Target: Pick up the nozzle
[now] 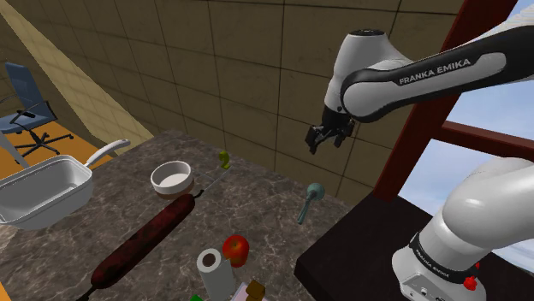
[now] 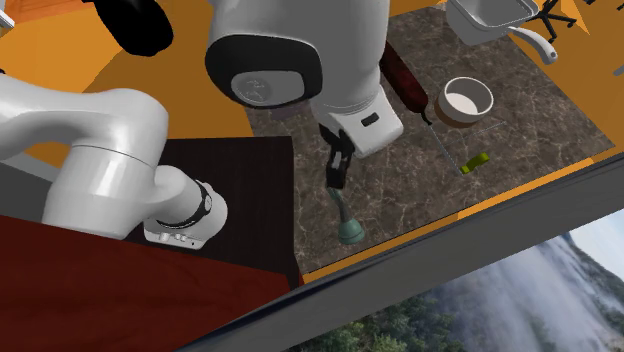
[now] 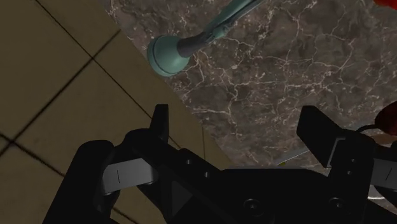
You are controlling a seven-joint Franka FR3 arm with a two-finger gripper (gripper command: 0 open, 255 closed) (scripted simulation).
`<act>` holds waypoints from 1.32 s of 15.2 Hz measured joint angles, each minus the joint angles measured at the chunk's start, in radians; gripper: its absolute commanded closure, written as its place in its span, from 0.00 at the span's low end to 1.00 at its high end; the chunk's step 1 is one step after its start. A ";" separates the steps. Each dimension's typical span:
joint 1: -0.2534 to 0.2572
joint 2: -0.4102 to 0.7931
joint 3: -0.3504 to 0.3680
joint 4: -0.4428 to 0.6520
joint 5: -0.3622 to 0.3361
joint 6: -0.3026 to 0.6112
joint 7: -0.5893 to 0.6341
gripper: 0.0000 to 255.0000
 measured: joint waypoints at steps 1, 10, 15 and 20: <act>-0.010 0.020 0.017 -0.009 -0.005 0.030 0.030 0.00; -0.243 0.385 0.218 -0.045 -0.231 0.411 0.407 0.00; -0.445 0.665 0.298 0.029 -0.753 0.520 0.913 0.00; -0.398 0.828 0.200 0.108 -1.094 0.521 1.228 0.00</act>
